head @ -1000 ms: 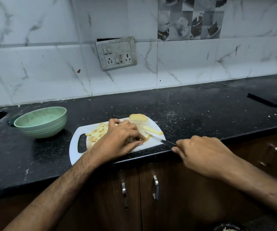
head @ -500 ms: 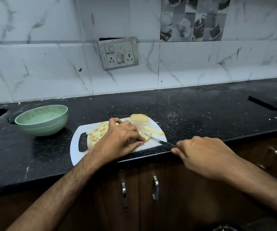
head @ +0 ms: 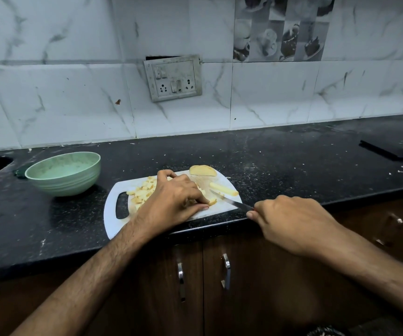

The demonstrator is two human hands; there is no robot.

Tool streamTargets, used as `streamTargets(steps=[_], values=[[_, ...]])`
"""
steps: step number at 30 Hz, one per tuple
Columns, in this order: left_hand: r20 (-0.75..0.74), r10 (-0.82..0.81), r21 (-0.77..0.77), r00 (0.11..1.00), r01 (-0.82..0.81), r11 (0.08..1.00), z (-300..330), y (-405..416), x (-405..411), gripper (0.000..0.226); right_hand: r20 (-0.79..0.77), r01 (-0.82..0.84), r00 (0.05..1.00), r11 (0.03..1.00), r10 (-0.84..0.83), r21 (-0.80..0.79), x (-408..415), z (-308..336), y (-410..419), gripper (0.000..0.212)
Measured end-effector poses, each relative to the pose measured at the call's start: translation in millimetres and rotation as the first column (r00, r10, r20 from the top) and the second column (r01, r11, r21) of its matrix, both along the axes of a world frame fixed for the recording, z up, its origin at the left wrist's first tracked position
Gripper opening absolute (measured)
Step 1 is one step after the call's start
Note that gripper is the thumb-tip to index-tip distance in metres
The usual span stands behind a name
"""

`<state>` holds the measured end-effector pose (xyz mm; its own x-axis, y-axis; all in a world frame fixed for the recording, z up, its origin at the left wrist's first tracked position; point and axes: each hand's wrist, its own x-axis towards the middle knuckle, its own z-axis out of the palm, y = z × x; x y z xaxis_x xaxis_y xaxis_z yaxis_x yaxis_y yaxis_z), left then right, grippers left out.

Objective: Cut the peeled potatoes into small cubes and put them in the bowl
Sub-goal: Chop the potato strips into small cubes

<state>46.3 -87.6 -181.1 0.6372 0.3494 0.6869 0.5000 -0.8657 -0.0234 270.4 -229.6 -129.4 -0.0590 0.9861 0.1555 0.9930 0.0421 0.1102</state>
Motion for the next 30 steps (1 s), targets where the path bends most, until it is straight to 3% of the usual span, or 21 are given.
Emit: streamTargets(steps=[11,30], values=[[-0.028,-0.006,-0.036,1.0,0.005,0.999,2,1,0,0.008,0.042,-0.027,0.999,0.999,0.028,-0.028,-3,6,-13,0.035],[0.05,-0.001,-0.161,0.999,0.009,0.987,1,3,-6,0.006,0.054,-0.073,0.996,0.997,0.075,-0.036,4,13,-12,0.042]])
